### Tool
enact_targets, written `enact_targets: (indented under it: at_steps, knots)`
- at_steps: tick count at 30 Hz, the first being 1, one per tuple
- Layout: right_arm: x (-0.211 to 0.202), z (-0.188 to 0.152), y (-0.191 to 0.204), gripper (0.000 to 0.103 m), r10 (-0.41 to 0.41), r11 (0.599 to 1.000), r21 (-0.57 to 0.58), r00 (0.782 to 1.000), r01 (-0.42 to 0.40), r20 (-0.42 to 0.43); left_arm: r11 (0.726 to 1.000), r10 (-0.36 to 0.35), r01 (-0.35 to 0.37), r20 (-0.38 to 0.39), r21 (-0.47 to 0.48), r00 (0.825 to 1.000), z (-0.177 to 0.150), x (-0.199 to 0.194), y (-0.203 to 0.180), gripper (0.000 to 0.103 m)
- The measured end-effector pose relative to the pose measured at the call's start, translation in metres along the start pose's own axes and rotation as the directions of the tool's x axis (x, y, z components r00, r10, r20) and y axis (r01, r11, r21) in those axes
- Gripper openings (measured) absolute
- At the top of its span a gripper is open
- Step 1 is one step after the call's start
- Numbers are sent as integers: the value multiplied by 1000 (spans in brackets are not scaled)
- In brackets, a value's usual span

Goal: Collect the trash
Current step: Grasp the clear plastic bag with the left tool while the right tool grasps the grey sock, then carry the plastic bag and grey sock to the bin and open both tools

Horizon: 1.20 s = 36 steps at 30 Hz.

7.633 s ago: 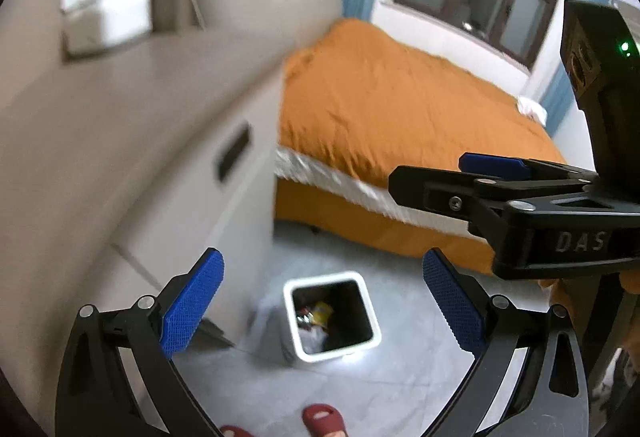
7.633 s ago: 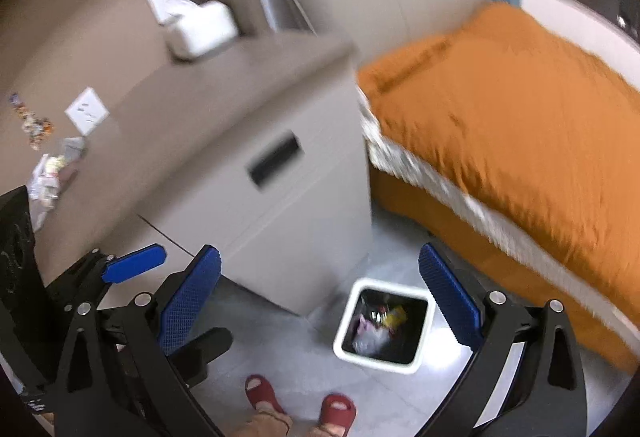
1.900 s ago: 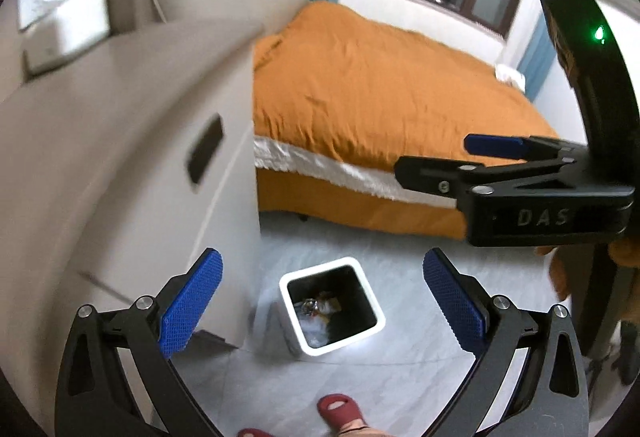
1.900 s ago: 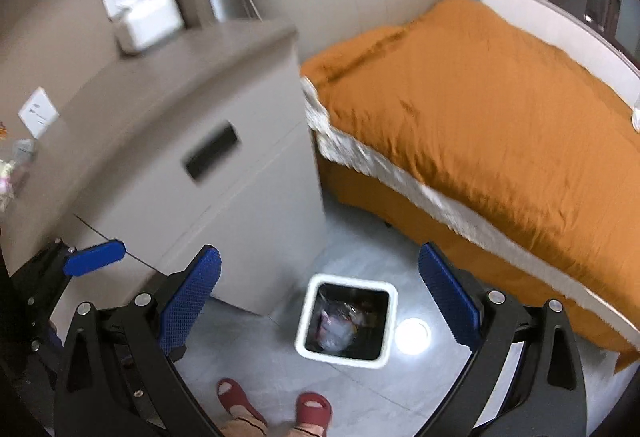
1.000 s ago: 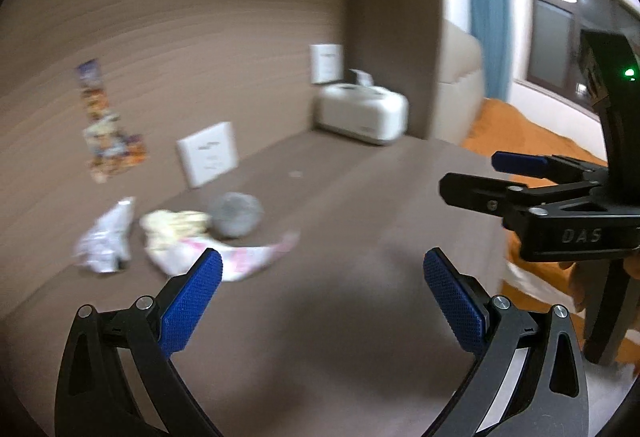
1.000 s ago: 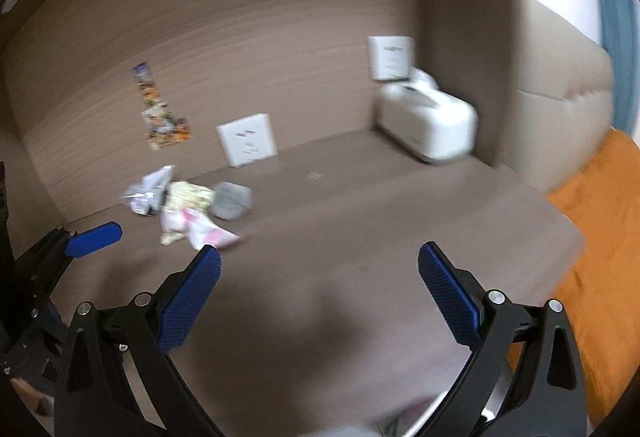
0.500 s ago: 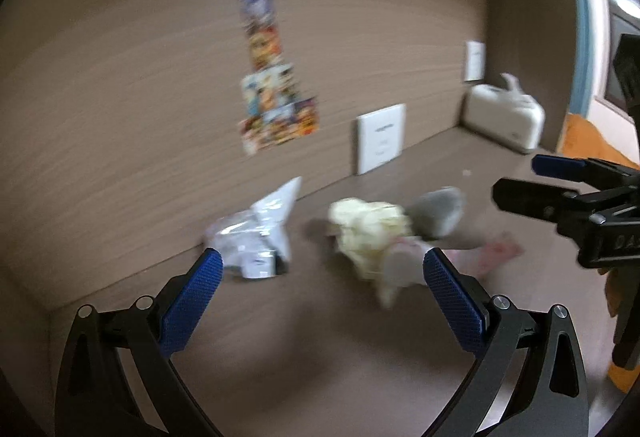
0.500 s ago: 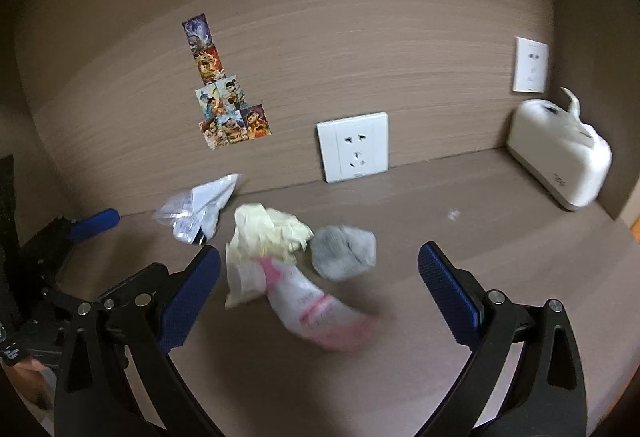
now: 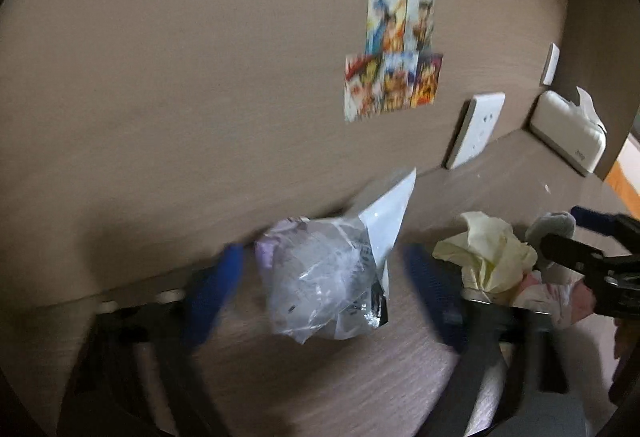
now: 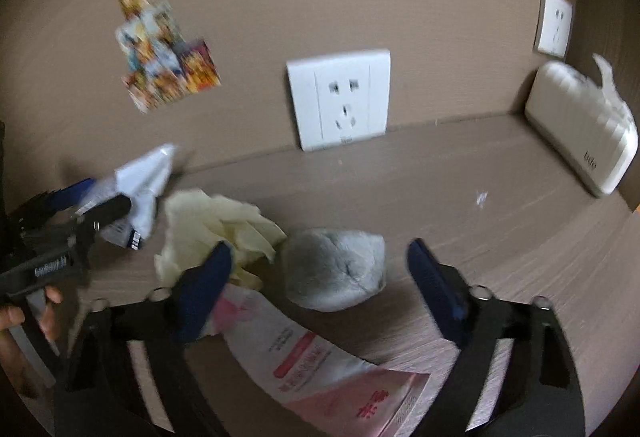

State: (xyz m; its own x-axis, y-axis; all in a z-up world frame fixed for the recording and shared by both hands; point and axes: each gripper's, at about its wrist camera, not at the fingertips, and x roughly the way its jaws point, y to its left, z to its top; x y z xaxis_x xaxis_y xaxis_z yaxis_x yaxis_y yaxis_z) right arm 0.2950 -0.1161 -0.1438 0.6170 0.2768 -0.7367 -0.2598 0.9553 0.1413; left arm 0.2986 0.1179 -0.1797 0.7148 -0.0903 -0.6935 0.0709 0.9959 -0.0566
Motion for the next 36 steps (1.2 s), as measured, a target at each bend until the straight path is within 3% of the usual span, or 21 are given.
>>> enact_targets:
  at_steps: [1,2,3,6,12,22,27,36]
  knots:
    - [4,-1,-1,72,0,1000,6,1000,0,-13,1000,-15,15,-12,-5,1000,-1,4,0,63]
    - [8,-2,-2,57,0,1000,12,1000,1,-30,999,-31,31,-24,-10,999,-1,8,1,55]
    - [14,-3,-3,50,-11,1000,12,998,12,-58,999,-52,52,-15,-15,999,0,8,1,52]
    - [10,-2,-5,36,4,1000,20,999,-3,-46,998,-62,62,-21,4,998,2,8,-5,47]
    - [-24,8,-7,35,24,999,30,999,-25,34,998,-22,20,21,63,1000,4,-23,-23,47]
    - [-97,11,-15,35,55,998,34,988,-60,143,995,-36,29,77,91,996,14,-96,-53,47]
    - [-138,-2,-24,35,72,996,39,980,-81,186,988,-74,59,103,142,992,12,-124,-89,47]
    - [-218,-40,-46,35,32,998,49,968,-46,249,962,-183,153,119,224,976,2,-165,-168,47]
